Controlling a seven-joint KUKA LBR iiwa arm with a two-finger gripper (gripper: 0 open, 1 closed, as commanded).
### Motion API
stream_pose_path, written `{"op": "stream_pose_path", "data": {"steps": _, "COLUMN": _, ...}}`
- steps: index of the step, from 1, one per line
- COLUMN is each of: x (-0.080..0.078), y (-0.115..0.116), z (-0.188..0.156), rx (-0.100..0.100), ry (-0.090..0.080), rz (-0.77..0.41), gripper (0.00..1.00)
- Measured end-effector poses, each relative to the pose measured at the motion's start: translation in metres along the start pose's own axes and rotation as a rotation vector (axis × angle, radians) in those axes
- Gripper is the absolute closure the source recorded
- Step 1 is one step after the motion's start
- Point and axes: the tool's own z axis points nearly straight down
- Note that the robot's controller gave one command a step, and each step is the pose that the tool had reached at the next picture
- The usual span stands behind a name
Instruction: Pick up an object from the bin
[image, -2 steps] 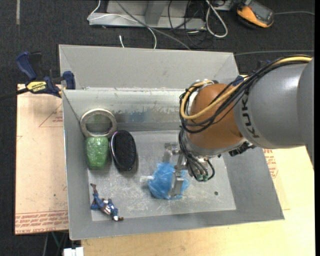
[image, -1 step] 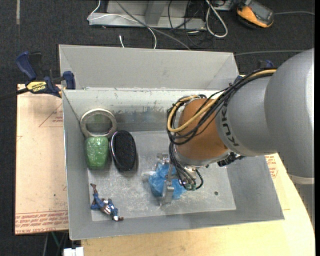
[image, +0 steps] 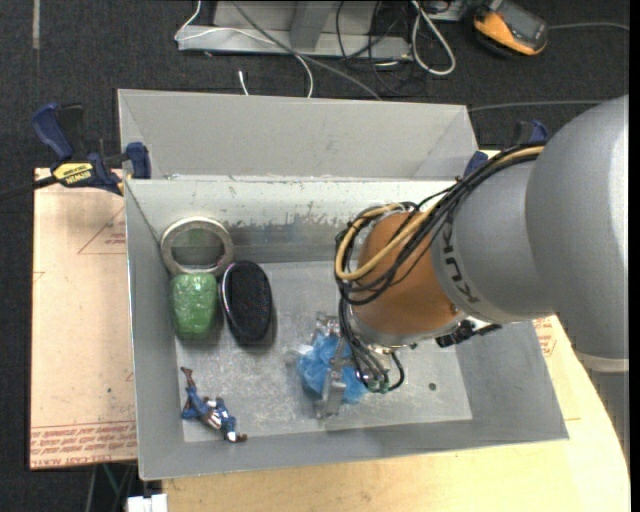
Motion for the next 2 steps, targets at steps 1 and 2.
{"op": "stream_pose_path", "data": {"steps": 1, "x": -0.0152, "y": 0.0007, "z": -0.0033, "rx": 0.003, "ry": 0.015, "rz": -0.044, "gripper": 1.0}}
{"op": "stream_pose_path", "data": {"steps": 2, "x": -0.0152, "y": 0.0006, "z": -0.0032, "rx": 0.003, "ry": 0.015, "rz": -0.043, "gripper": 1.0}}
